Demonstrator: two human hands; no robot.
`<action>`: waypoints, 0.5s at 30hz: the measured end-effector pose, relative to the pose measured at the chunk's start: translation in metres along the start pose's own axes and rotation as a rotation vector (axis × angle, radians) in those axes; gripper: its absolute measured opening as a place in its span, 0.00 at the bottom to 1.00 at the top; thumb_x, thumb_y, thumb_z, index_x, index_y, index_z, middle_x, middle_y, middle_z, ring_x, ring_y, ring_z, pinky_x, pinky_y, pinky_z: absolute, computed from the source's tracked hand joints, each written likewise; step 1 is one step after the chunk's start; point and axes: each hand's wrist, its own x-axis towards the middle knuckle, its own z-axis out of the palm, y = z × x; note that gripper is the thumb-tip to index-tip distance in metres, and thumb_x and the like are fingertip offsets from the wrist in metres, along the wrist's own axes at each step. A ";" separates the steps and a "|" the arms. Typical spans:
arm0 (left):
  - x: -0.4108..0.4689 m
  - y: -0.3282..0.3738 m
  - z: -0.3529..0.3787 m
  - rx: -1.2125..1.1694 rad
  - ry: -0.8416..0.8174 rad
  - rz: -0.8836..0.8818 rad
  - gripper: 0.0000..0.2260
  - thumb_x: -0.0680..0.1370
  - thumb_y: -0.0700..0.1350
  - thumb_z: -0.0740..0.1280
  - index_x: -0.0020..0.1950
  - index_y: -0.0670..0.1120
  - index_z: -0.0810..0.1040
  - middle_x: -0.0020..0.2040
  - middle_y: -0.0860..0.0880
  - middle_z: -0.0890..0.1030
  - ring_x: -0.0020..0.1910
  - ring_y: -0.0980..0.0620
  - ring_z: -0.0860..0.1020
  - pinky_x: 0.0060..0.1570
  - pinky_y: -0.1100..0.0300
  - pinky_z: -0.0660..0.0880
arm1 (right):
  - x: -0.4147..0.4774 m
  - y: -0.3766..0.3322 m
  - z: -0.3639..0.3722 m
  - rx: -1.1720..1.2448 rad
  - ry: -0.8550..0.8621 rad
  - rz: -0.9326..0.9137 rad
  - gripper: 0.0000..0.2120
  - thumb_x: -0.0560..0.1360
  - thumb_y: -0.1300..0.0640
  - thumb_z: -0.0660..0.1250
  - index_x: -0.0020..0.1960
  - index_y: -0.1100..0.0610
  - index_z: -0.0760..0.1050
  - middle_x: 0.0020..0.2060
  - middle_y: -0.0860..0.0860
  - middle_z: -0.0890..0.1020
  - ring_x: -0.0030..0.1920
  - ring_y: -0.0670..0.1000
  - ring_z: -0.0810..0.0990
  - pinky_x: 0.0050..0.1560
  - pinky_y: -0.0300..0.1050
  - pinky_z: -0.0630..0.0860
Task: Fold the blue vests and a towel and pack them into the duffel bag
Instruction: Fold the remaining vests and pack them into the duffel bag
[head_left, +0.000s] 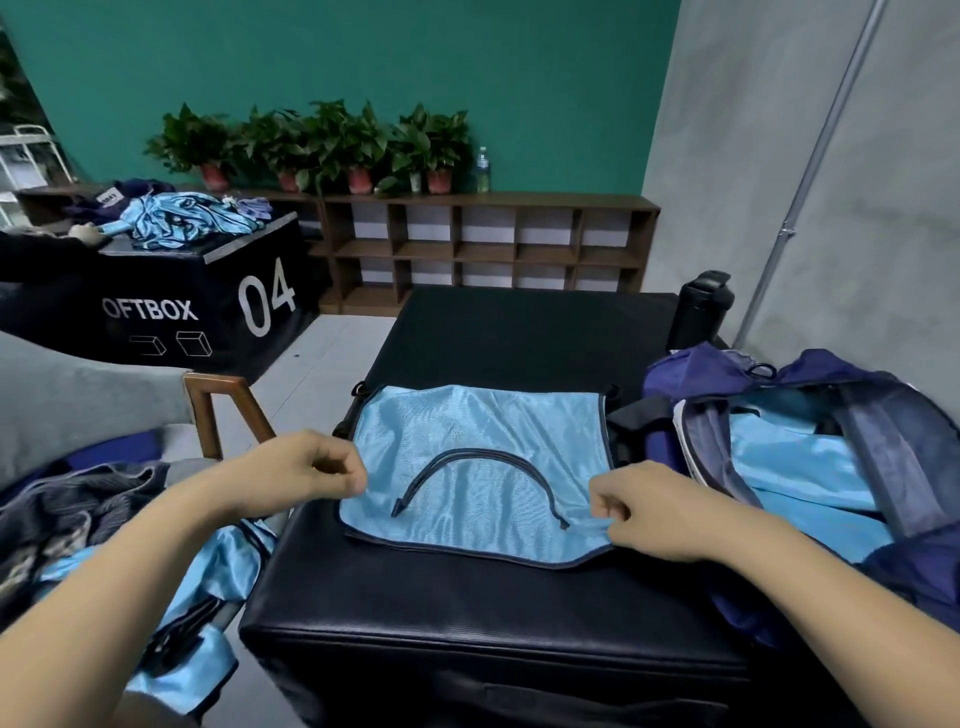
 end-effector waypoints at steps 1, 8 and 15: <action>-0.001 -0.005 0.002 0.008 -0.040 -0.014 0.03 0.82 0.47 0.75 0.48 0.51 0.87 0.46 0.55 0.87 0.43 0.62 0.81 0.49 0.67 0.73 | -0.001 0.000 0.003 -0.015 -0.014 -0.003 0.06 0.72 0.57 0.65 0.43 0.47 0.72 0.41 0.42 0.80 0.47 0.47 0.79 0.41 0.34 0.65; 0.004 -0.025 0.010 -0.068 -0.149 -0.053 0.06 0.80 0.51 0.77 0.54 0.51 0.88 0.50 0.53 0.88 0.52 0.56 0.85 0.61 0.60 0.77 | -0.008 0.003 0.007 -0.077 -0.090 0.004 0.12 0.73 0.55 0.69 0.54 0.45 0.72 0.51 0.41 0.77 0.53 0.45 0.75 0.47 0.35 0.68; 0.032 -0.043 0.012 0.103 0.270 -0.175 0.03 0.79 0.50 0.75 0.48 0.52 0.84 0.40 0.54 0.86 0.39 0.55 0.82 0.39 0.63 0.75 | -0.006 0.020 0.009 0.003 0.006 0.106 0.09 0.76 0.57 0.64 0.52 0.44 0.72 0.51 0.43 0.75 0.48 0.46 0.77 0.54 0.47 0.77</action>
